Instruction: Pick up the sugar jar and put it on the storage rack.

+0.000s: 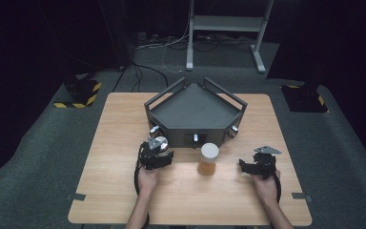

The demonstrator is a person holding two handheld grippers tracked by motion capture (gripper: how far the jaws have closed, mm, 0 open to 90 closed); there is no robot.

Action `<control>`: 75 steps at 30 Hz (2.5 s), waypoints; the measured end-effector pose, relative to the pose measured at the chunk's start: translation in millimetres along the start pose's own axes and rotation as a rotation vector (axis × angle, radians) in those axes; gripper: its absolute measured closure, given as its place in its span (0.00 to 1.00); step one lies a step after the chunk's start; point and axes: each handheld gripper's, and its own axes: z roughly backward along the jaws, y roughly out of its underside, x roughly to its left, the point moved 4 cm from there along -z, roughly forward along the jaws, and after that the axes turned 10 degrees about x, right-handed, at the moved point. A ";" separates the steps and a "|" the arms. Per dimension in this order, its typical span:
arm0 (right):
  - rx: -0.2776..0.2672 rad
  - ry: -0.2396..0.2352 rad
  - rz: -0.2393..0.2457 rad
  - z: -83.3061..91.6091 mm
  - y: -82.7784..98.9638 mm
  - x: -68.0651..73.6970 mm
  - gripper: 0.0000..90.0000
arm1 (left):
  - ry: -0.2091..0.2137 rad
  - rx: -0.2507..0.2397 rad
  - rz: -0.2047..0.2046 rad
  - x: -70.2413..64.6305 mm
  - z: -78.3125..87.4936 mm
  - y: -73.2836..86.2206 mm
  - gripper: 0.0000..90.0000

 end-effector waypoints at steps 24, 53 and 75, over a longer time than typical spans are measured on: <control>0.000 0.000 0.000 0.0 0.0 -0.1 0.11 | 0.068 -0.013 -0.039 7.4 47.7 -34.4 0.34; 0.000 -0.005 0.000 -0.3 -0.3 -0.8 0.11 | 0.077 -0.025 -0.110 -2.2 76.0 -110.9 0.34; 0.000 -0.004 0.000 -0.3 -0.4 -0.8 0.11 | 0.013 0.002 -0.097 -13.6 44.4 -161.9 0.34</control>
